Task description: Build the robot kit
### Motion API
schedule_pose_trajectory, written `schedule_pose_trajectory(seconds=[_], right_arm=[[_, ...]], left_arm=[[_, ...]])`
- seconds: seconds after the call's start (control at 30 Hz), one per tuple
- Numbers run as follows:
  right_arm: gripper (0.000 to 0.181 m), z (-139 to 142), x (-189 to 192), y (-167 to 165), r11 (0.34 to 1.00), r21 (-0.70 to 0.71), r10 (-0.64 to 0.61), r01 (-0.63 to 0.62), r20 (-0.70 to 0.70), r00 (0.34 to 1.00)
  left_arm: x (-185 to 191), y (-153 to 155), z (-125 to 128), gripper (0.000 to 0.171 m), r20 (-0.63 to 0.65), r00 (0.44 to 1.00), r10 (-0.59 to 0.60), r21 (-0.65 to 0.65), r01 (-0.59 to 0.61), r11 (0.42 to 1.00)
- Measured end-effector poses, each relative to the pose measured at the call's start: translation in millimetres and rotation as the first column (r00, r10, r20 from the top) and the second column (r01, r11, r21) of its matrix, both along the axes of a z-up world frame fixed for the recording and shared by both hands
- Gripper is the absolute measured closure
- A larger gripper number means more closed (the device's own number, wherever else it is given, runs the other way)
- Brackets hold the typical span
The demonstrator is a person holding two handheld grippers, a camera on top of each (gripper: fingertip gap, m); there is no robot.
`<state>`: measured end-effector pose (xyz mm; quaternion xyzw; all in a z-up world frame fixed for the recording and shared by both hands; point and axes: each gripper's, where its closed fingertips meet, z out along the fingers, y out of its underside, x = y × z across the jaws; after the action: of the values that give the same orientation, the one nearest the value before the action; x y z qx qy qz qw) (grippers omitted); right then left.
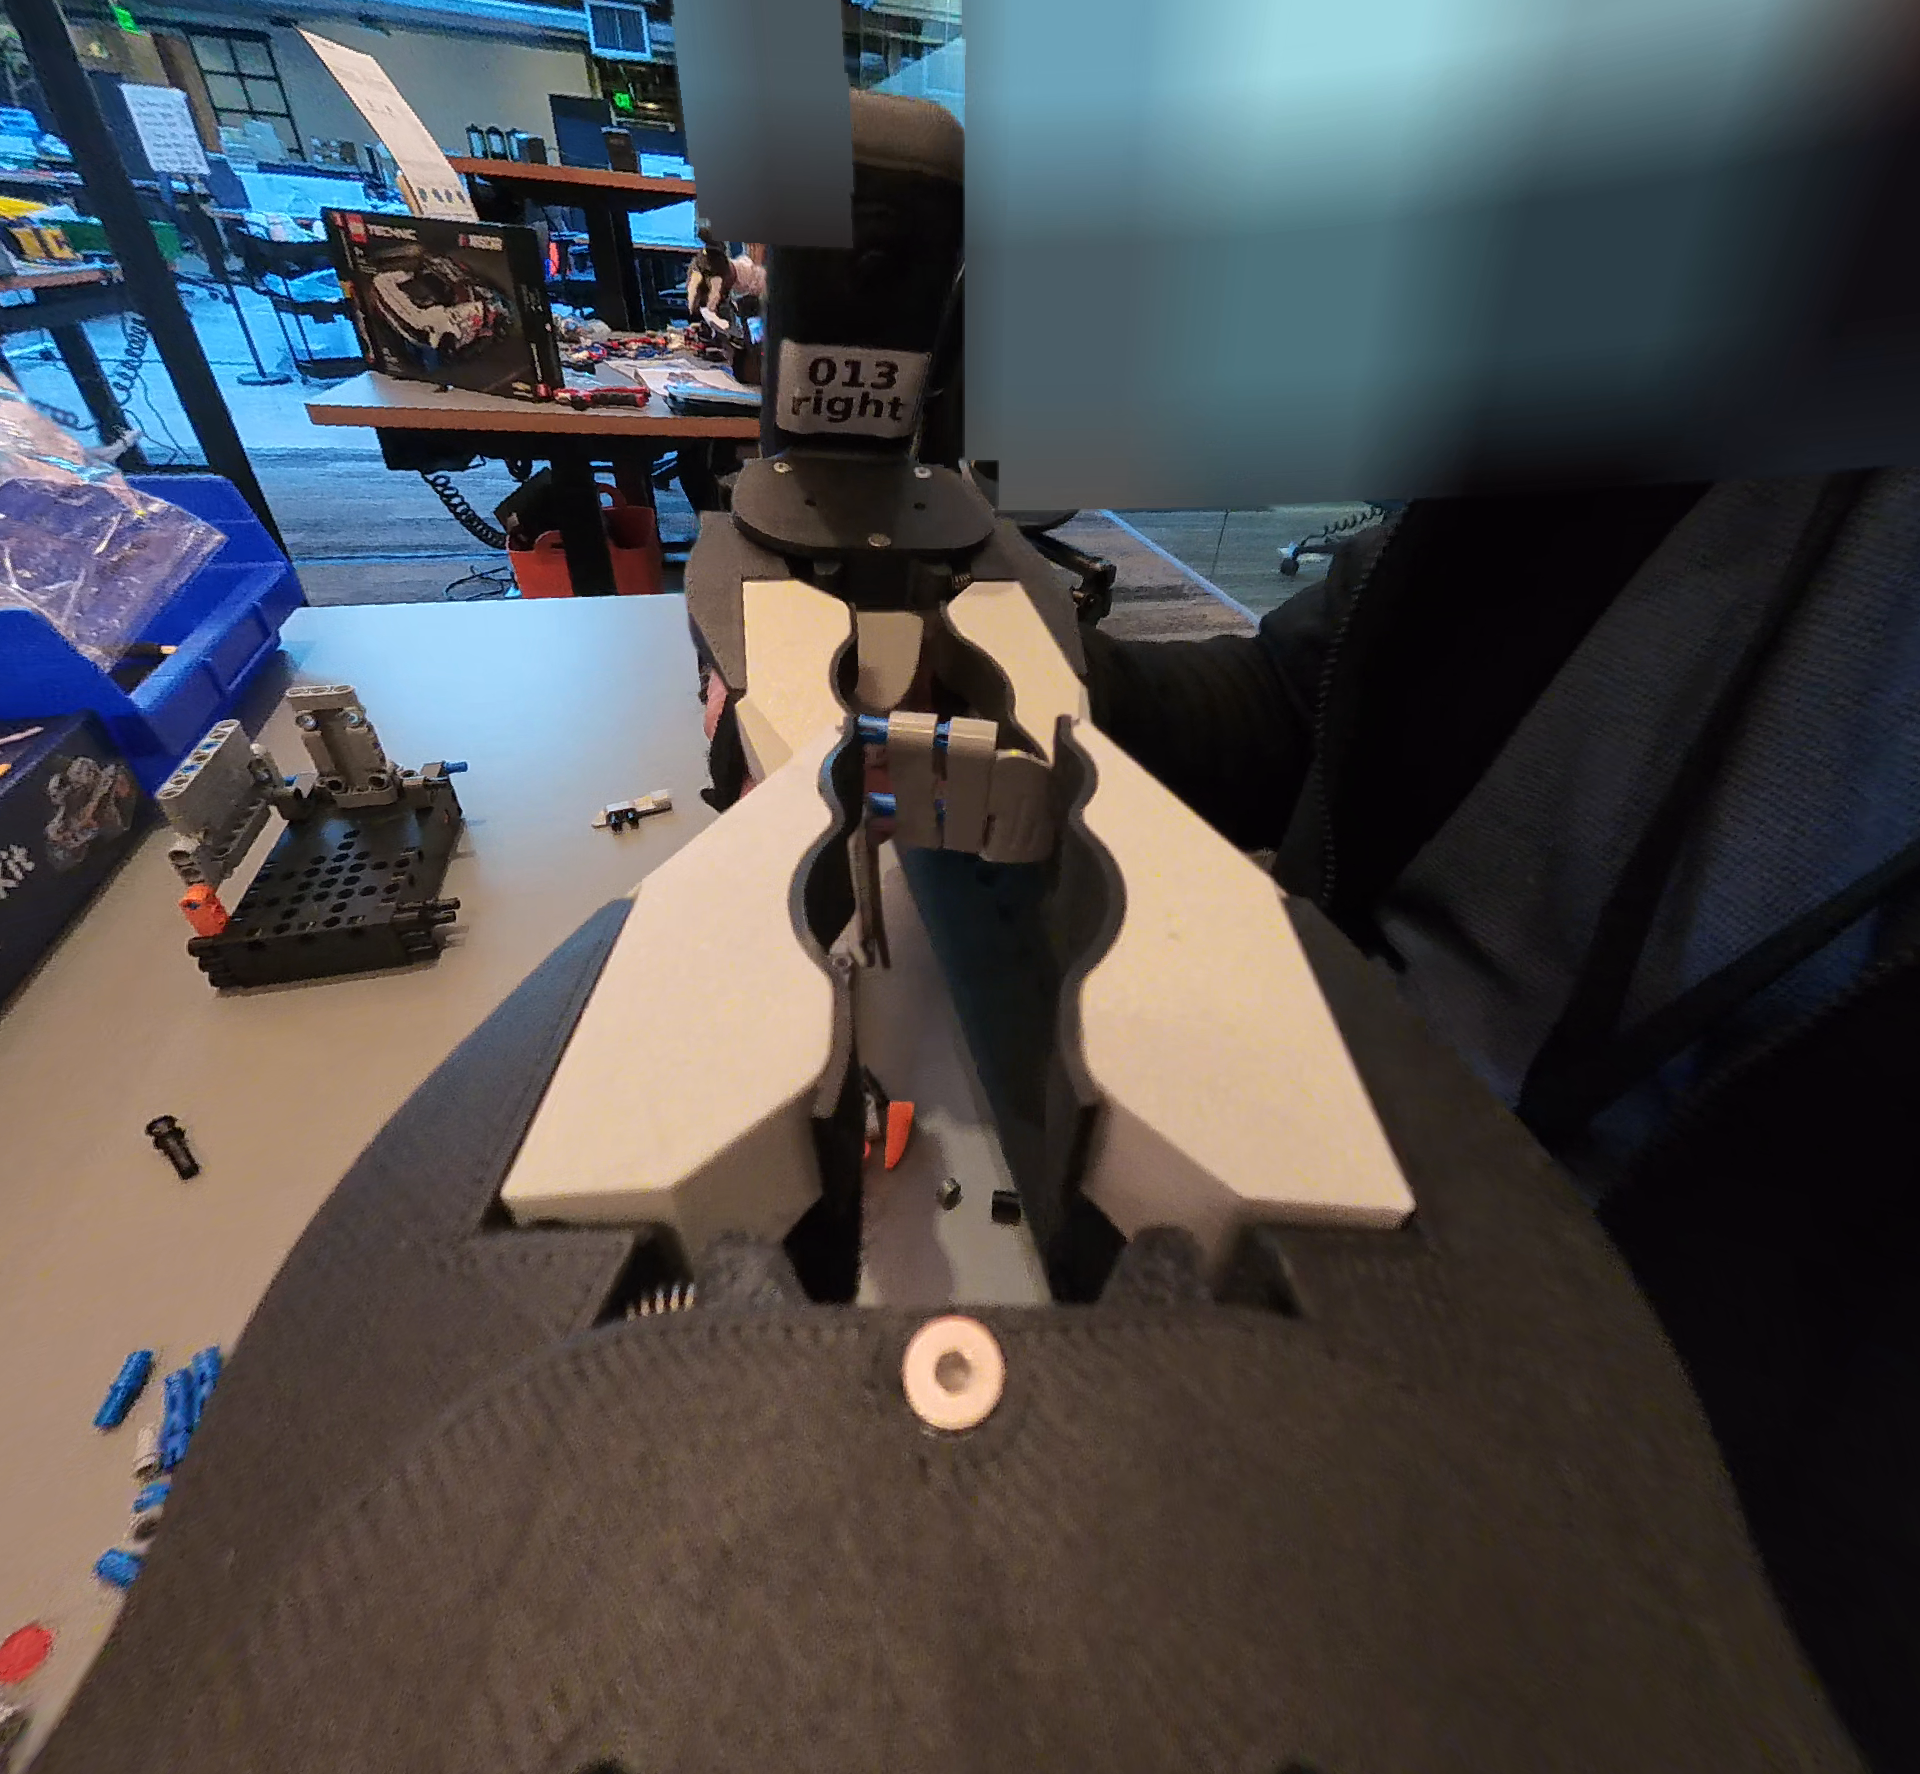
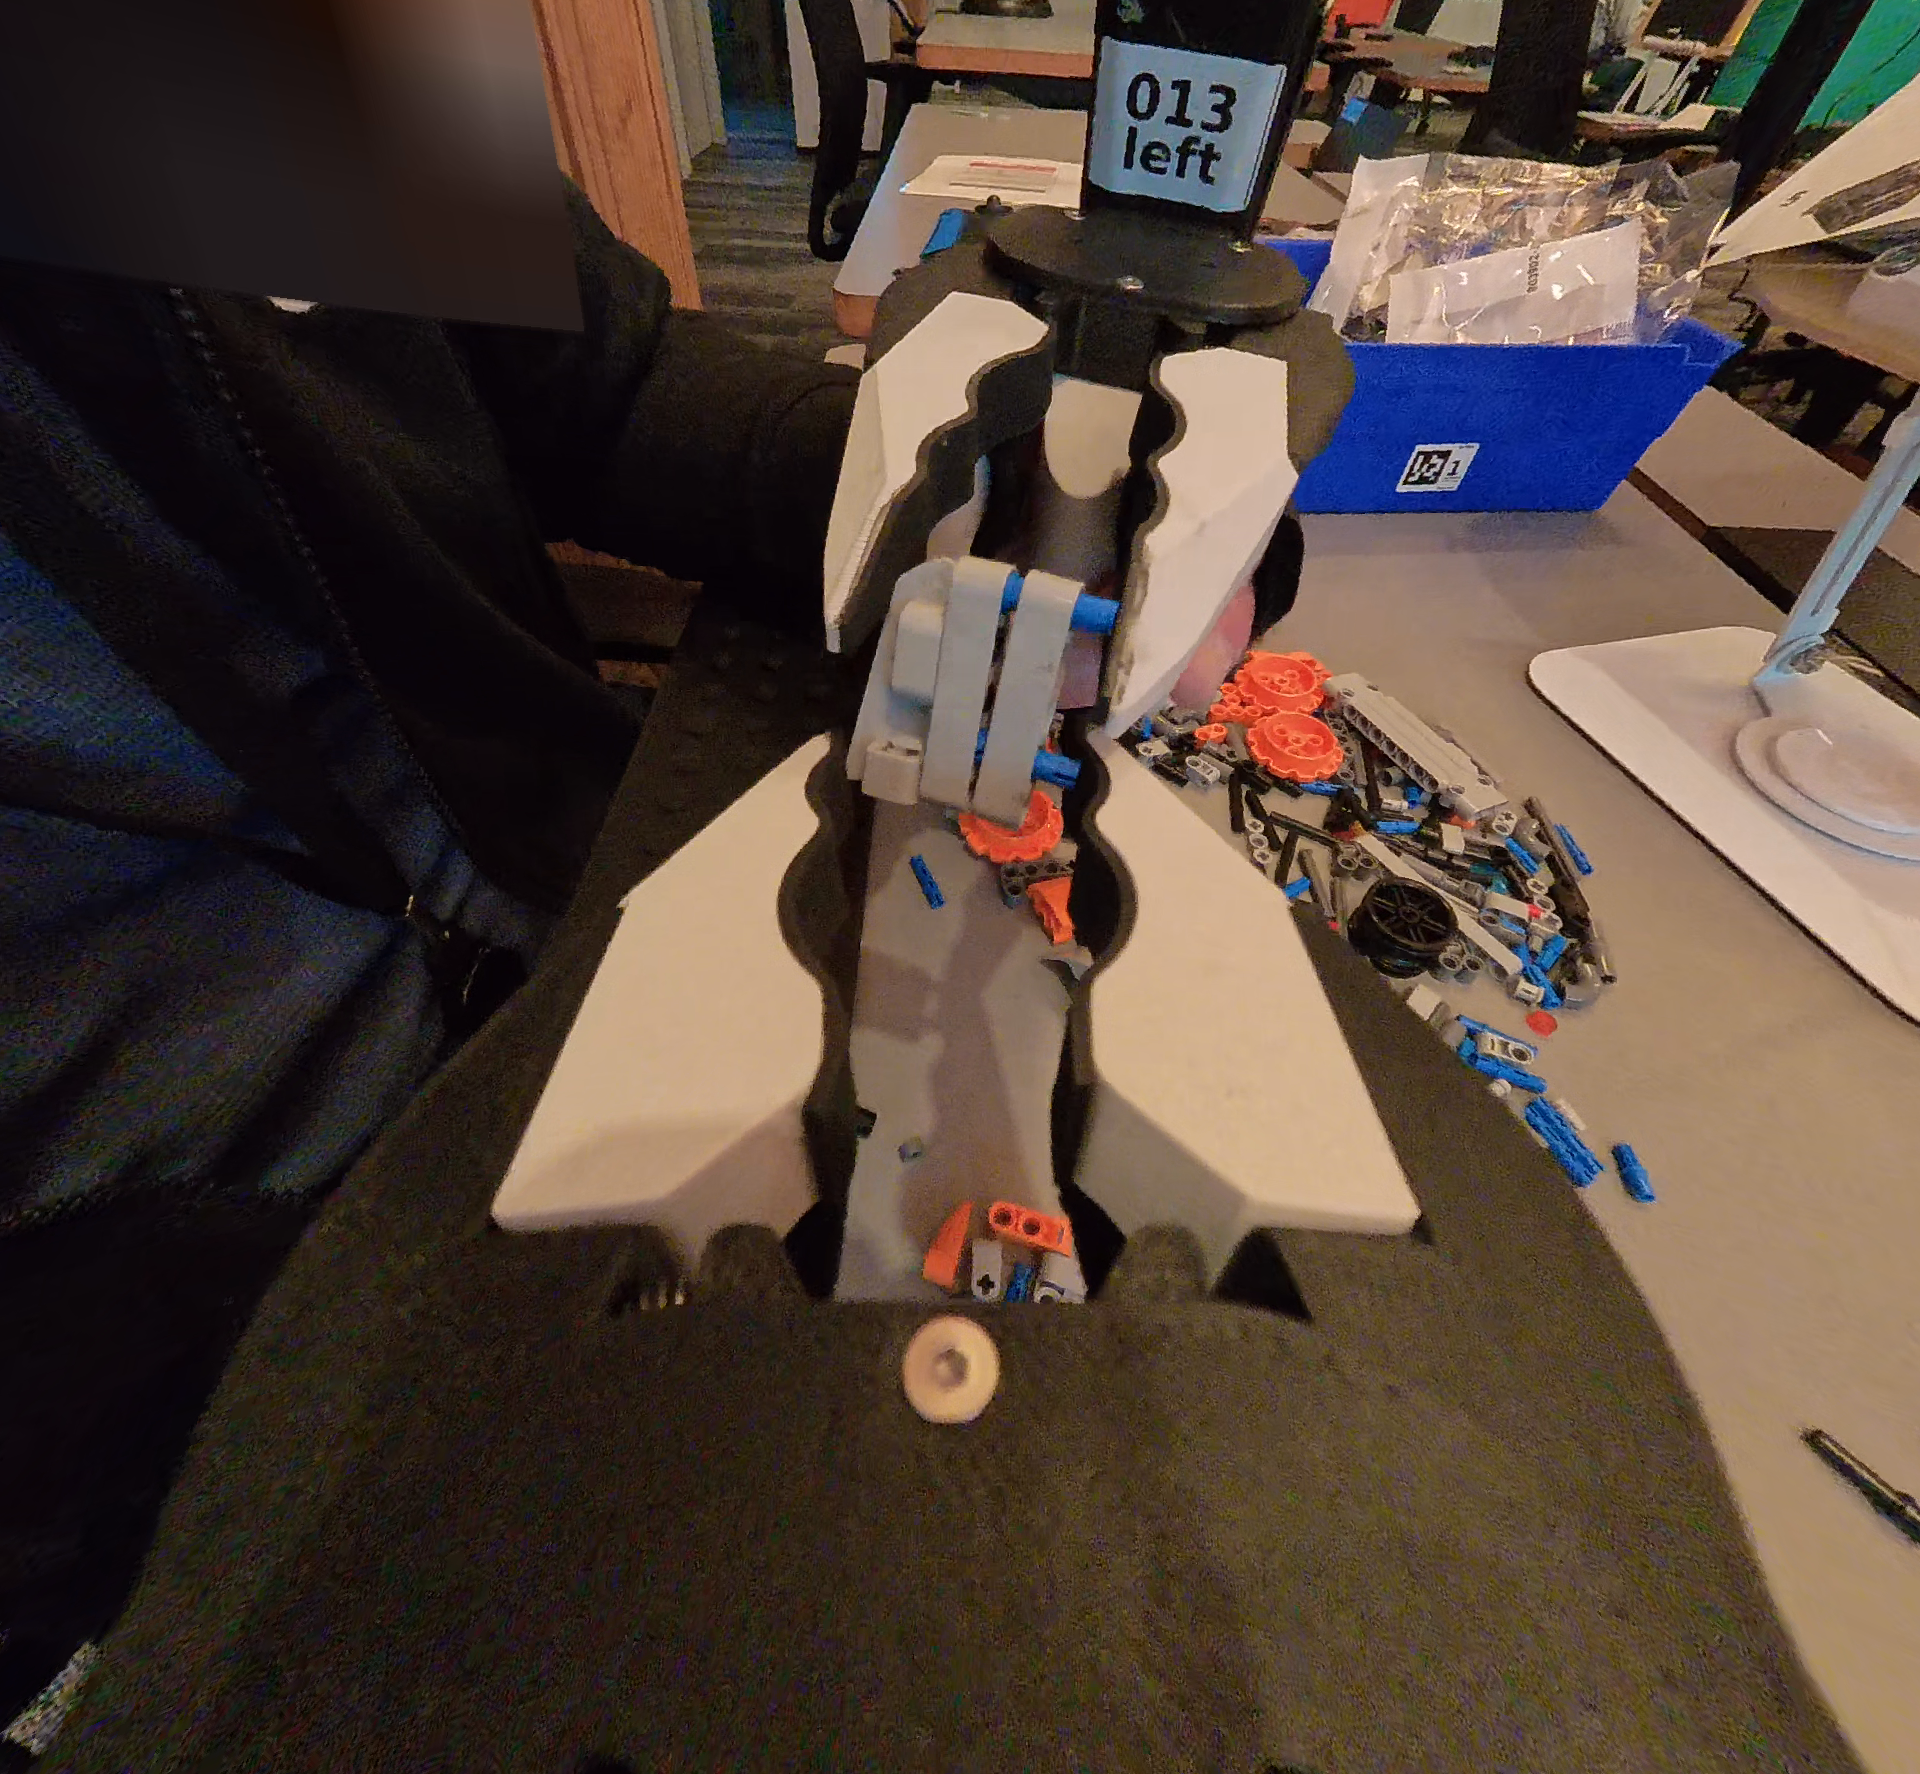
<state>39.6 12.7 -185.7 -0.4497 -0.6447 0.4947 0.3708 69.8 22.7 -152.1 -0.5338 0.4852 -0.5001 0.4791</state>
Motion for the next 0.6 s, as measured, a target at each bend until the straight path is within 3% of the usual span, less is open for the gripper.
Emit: schedule_pose_trajectory(seconds=[0.07,0.17,0.6], right_arm=[[0.142,1,1,-2,1.000,-0.012,0.015,-0.015,-0.005,1.000],[0.142,-1,0,-5,1.000,-0.010,0.026,-0.026,0.000,1.000],[0.142,2,-1,-12,0.997,-0.051,0.065,-0.065,-0.012,0.998]], left_arm=[[2,3,2,0.129,0.010,0.999,0.033,0.011,-0.034,0.999],[4,-4,1,0.138,-0.014,1.000,0.018,0.050,-0.018,0.999],[6,-8,4,0.138,-0.046,0.998,0.046,0.139,-0.039,0.989]])
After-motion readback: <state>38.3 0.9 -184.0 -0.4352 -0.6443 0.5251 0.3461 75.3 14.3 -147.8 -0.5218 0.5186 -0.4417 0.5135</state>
